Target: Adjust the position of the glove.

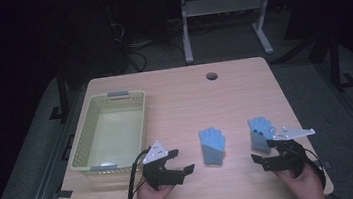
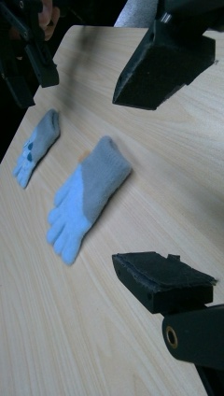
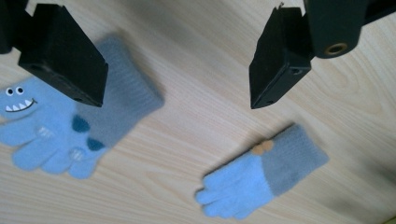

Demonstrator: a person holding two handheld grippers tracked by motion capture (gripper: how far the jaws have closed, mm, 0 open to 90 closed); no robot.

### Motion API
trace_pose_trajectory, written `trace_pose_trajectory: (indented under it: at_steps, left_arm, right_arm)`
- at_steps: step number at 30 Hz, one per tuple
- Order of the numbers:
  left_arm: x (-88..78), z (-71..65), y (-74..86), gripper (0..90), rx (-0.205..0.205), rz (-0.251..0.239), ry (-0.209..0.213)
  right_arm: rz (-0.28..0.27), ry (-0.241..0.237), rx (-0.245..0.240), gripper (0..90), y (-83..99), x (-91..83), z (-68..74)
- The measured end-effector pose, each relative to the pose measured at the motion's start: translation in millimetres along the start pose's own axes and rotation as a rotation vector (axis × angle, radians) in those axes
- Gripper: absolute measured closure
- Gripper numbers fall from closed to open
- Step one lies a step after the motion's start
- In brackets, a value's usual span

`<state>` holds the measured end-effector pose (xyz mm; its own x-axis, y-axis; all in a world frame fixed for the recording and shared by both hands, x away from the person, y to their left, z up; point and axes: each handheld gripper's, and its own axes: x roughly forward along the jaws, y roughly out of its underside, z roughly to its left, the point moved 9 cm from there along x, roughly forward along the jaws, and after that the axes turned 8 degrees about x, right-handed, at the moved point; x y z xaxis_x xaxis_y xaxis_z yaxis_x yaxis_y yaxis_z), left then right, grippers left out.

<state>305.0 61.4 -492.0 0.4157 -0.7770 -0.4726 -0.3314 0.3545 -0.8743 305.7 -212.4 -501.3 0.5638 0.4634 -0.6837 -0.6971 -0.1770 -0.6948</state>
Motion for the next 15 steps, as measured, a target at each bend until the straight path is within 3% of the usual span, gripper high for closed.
trace_pose_trajectory:
  at_steps: [3,7,15]
  left_arm:
    - [-0.3,-0.2,-0.6,19.1,0.004,0.000,-0.002]
    - [-0.2,0.7,-1.3,19.1,0.001,-0.007,-0.003]
    - [-3.9,2.9,-4.2,19.3,0.003,-0.017,-0.010]
  right_arm:
    - [0.003,-0.001,-0.004,19.2,-3.2,0.3,-1.6]
    - [0.010,-0.022,0.027,19.8,-10.4,0.5,-1.6]
    - [0.041,0.004,0.040,20.1,-30.2,6.3,-11.6]
